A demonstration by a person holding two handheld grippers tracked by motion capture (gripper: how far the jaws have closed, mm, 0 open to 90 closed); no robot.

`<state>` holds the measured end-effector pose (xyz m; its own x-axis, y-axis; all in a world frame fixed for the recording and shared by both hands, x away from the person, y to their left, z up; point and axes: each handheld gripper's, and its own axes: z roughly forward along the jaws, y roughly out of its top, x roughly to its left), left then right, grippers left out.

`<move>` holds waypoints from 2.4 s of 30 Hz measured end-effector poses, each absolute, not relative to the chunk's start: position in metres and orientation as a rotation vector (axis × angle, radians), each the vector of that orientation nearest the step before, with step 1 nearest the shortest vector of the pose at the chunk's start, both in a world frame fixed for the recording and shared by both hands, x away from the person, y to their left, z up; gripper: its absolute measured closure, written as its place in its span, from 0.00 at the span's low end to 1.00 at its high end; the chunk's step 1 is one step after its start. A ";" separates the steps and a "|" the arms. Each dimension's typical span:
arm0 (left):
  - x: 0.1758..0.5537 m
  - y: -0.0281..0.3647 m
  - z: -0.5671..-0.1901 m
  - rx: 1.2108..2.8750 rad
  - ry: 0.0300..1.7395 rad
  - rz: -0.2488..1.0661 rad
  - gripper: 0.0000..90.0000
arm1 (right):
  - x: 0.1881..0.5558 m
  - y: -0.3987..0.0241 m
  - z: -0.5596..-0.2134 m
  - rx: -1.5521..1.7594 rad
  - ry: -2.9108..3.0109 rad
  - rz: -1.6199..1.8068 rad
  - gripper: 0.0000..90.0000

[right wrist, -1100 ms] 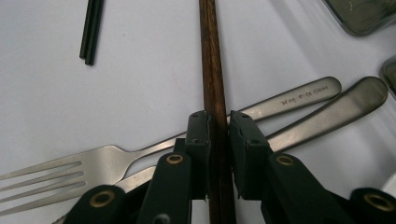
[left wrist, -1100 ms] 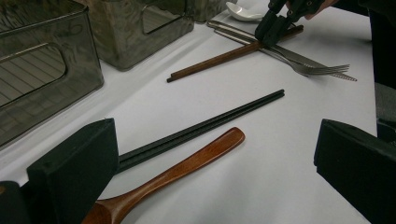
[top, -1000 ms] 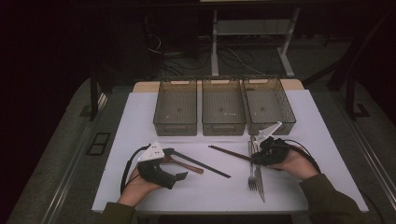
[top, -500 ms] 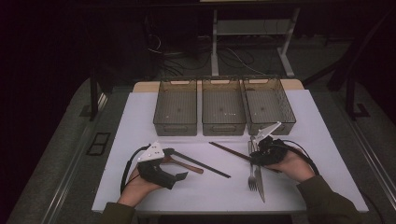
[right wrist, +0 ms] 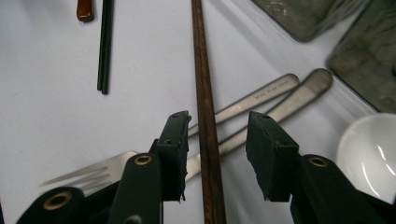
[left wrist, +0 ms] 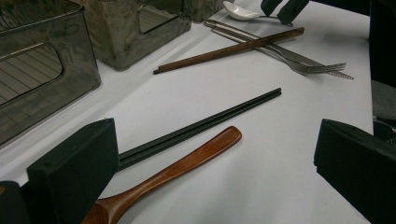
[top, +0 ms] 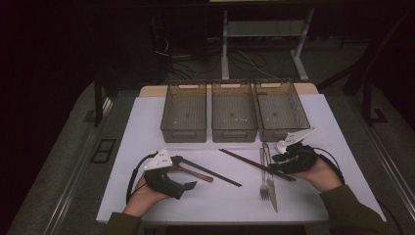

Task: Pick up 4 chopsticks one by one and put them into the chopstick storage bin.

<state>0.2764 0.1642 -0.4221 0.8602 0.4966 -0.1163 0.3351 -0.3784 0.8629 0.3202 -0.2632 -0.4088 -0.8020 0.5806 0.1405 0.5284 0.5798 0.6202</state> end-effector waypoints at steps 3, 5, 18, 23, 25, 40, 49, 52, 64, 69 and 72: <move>0.276 0.165 -0.422 2.003 0.606 0.195 0.00 | 0.317 -0.273 -0.409 0.960 2.705 1.055 0.63; 0.276 0.165 -0.422 2.002 0.607 0.195 0.00 | 0.312 -0.281 -0.408 0.961 2.669 1.065 0.63; 0.276 0.164 -0.423 2.012 0.607 0.195 0.00 | 0.305 -0.293 -0.406 0.976 2.691 1.004 0.77; 0.277 0.164 -0.423 2.014 0.602 0.196 0.00 | 0.306 -0.290 -0.410 0.955 2.726 0.964 0.79; 0.277 0.164 -0.423 2.014 0.602 0.196 0.00 | 0.306 -0.288 -0.412 0.947 2.738 0.950 0.79; 0.276 0.164 -0.423 2.015 0.606 0.194 0.00 | 0.311 -0.280 -0.423 0.930 2.775 0.867 0.79; 0.277 0.164 -0.423 2.015 0.607 0.195 0.00 | 0.316 -0.278 -0.424 0.913 2.780 0.843 0.80; 0.277 0.163 -0.424 2.015 0.605 0.195 0.00 | 0.318 -0.276 -0.423 0.904 2.790 0.822 0.80; 0.277 0.163 -0.424 2.014 0.604 0.195 0.00 | 0.329 -0.266 -0.422 0.808 2.909 0.661 0.81; 0.277 0.163 -0.424 2.012 0.605 0.195 0.00 | 0.334 -0.256 -0.421 0.778 2.948 0.602 0.82; 0.277 0.163 -0.424 2.012 0.603 0.195 0.00 | 0.336 -0.253 -0.420 0.767 2.958 0.579 0.83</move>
